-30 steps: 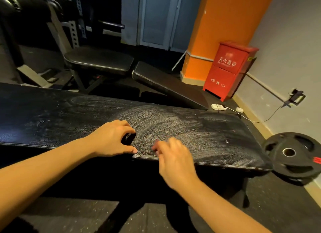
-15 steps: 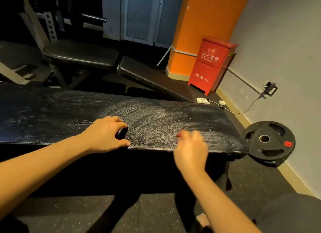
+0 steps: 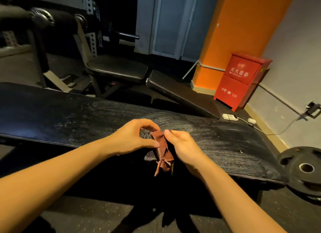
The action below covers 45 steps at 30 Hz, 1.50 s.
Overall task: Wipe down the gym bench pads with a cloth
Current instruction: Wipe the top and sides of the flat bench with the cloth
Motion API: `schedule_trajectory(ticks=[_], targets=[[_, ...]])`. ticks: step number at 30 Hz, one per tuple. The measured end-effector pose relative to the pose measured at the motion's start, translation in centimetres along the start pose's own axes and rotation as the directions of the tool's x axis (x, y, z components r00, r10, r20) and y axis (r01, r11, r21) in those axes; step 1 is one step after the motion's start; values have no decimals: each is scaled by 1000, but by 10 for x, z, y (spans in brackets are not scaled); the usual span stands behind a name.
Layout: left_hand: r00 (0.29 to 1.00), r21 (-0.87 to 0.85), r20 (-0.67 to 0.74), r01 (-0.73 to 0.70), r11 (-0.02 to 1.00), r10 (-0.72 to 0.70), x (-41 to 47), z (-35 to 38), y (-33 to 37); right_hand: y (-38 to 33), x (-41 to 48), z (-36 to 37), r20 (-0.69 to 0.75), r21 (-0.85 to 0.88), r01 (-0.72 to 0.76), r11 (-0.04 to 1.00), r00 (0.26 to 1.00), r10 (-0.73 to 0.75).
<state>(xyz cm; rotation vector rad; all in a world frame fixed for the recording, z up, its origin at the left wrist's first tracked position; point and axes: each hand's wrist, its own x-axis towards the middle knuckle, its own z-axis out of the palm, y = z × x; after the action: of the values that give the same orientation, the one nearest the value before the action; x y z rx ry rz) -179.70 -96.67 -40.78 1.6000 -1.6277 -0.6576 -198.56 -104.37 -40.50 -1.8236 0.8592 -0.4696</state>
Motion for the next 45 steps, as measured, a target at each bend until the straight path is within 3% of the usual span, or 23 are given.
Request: schedule_trajectory(ticks=[7,10,16,19,21,22,25,27,29,33,35,38,39,41,43,44,45], targets=[[1000,-61,-12,-11,998,10,-4,-20,3,-8,23,-2,10,44,-8,999,1000,7],[996,-14,-90,6,1000,-7,-6,-27,3,-9,33,-1,31,-60,24,998,999,-22],[947,-184,-123,270,945,-295,-10,-49,-9,-19,52,16,30,-137,72,988,997,-69],[863,54,-351,408,912,-365,-13,-57,-31,-14,64,24,19,-141,25,990,1000,-22],[797,235,-508,493,837,-327,-21,-55,-47,-7,68,24,-3,-314,50,948,999,-53],[806,306,-529,474,826,-267,-25,-47,-51,-2,69,22,-16,-393,54,918,998,-66],[937,512,-345,235,826,-53,-31,9,-47,10,68,9,-69,-476,32,879,995,-74],[982,638,-170,170,751,-78,-23,50,-45,16,68,1,-90,-499,31,866,992,-88],[980,670,-114,196,716,-161,-15,64,-50,22,67,-4,-72,-525,40,850,993,-91],[986,697,-90,163,698,-140,-23,23,-79,31,67,-8,-16,-558,78,826,994,-105],[966,697,-170,258,669,-195,-34,-21,-108,35,67,-8,5,-569,94,817,994,-111],[837,621,-422,546,563,-347,-50,-94,-141,36,70,-7,10,-558,100,824,993,-114],[824,591,-443,564,576,-353,-50,-99,-138,37,71,-7,8,-555,101,826,993,-116],[925,651,-349,354,671,-149,-49,-69,-115,39,74,-7,7,-559,117,821,991,-137],[997,657,-68,9,754,48,-53,-21,-90,41,76,-6,-17,-596,144,790,981,-192],[998,620,48,-59,782,38,-57,-11,-80,42,79,-7,-28,-650,149,745,975,-220],[998,617,60,-48,786,14,-58,-16,-83,44,81,-9,-26,-729,139,670,973,-229]])
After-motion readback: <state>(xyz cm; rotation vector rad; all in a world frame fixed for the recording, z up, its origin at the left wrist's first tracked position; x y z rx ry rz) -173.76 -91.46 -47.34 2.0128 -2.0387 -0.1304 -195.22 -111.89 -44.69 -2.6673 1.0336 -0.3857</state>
